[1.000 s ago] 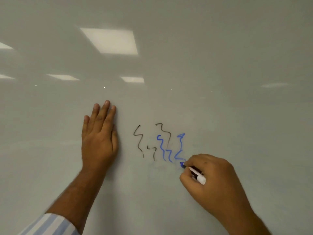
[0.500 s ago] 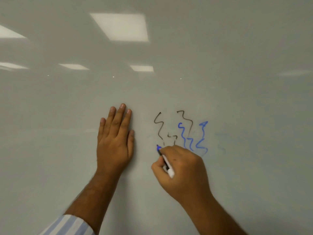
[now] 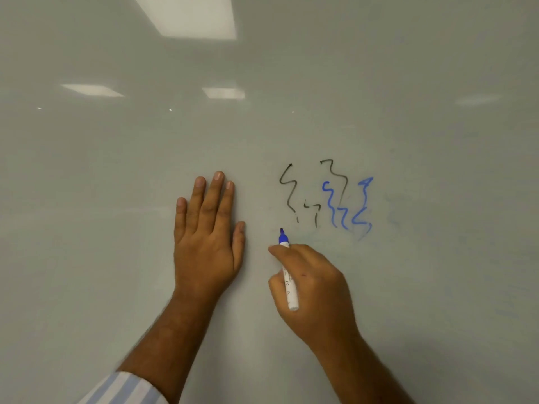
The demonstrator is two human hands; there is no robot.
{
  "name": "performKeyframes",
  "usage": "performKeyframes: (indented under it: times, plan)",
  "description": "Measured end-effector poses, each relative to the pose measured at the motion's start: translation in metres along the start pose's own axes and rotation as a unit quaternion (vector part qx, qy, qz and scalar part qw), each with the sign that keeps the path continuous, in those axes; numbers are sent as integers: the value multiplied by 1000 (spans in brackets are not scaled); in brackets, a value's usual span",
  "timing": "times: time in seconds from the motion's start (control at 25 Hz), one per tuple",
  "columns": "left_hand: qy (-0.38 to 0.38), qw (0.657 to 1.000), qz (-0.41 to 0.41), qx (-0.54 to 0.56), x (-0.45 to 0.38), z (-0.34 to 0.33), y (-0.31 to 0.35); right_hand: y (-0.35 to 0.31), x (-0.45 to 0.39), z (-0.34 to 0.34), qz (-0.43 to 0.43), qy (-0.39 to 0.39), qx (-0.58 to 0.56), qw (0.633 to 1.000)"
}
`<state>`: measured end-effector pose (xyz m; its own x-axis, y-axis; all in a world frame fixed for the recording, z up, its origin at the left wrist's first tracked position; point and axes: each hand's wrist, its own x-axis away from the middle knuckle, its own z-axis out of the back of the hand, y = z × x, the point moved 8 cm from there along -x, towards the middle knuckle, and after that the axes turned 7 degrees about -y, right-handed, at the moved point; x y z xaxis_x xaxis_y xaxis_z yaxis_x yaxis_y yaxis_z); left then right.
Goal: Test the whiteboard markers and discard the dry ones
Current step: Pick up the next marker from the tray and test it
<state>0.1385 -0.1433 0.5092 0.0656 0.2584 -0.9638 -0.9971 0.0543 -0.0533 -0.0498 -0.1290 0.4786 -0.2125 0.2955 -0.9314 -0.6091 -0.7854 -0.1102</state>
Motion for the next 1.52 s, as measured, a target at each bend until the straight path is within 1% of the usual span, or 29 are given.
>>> performKeyframes:
  times: [0.08, 0.12, 0.2, 0.28, 0.32, 0.36, 0.4, 0.44, 0.52, 0.56, 0.64, 0.68, 0.72, 0.8, 0.84, 0.92, 0.96, 1.04, 1.08, 1.16, 1.24, 1.32, 1.4, 1.44, 1.48, 1.52]
  plan:
    - [2, 1000, -1, 1, 2, -1, -1, 21, 11, 7, -52, 41, -46, 997]
    - [7, 1000, -1, 0, 2, 0, 0, 31, 18, 12, -76, 48, -81, 993]
    - [11, 1000, 0, 1, 2, 1, 1, 47, 31, 18, -131, 39, -141, 981]
    - [9, 1000, 0, 7, 4, 0, 1, 64, 47, 13, -215, 9, -213, 953]
    - [8, 1000, 0, 8, 4, 0, 0, 70, 55, 9, -243, -8, -238, 940]
    - [8, 1000, 2, 6, 4, -1, -1, 74, 60, 8, -257, -7, -254, 933]
    - [8, 1000, 2, 5, 4, -1, -1, 78, 64, 12, -265, 16, -270, 925]
    - [9, 1000, 2, 6, 4, -1, 0, 84, 66, 18, -269, 56, -290, 917]
    - [11, 1000, 2, 11, 6, -1, -1, 94, 60, 34, -260, 135, -326, 899]
    - [12, 1000, 1, 11, 6, -2, -1, 98, 54, 40, -258, 164, -327, 894]
    - [13, 1000, 1, 11, 6, -2, 0, 104, 45, 43, -250, 193, -313, 896]
    - [13, 1000, 1, 11, 7, -3, 0, 101, 42, 39, -244, 185, -312, 900]
    - [13, 1000, 0, 11, 8, -3, -1, 94, 40, 30, -229, 149, -301, 914]
    - [14, 1000, -1, 13, 8, -4, -1, 79, 45, 15, -187, 78, -233, 951]
    - [14, 1000, 0, 15, 9, -4, -1, 80, 53, 15, -186, 86, -212, 956]
    - [13, 1000, 0, 16, 10, -4, -1, 90, 70, 20, -209, 131, -218, 944]
    - [14, 1000, 0, 16, 11, -4, -1, 88, 74, 19, -201, 117, -202, 951]
    - [13, 1000, -2, 19, 11, -4, 0, 79, 82, 5, -182, 28, -134, 974]
    - [12, 1000, -3, 22, 12, -4, 1, 77, 88, 0, -190, 3, -137, 972]
    - [13, 1000, -2, 18, 14, -5, 0, 73, 93, 3, -190, 10, -168, 967]
    - [15, 1000, -2, 16, 16, -5, 1, 57, 83, 11, -153, 39, -175, 972]
    - [10, 1000, -4, 21, 15, -5, 2, 37, 60, 5, -124, 56, -163, 977]
    - [4, 1000, -2, 20, 15, -6, 0, 17, 38, -13, -82, 39, -135, 987]
    - [4, 1000, 1, 21, 16, -6, 0, 11, 30, -19, -54, 33, -103, 993]
    - [4, 1000, 2, 22, 17, -5, 0, 12, 25, -20, -37, 41, -79, 995]
    - [3, 1000, 0, 24, 18, -6, 1, 19, 25, -15, -39, 64, -76, 994]
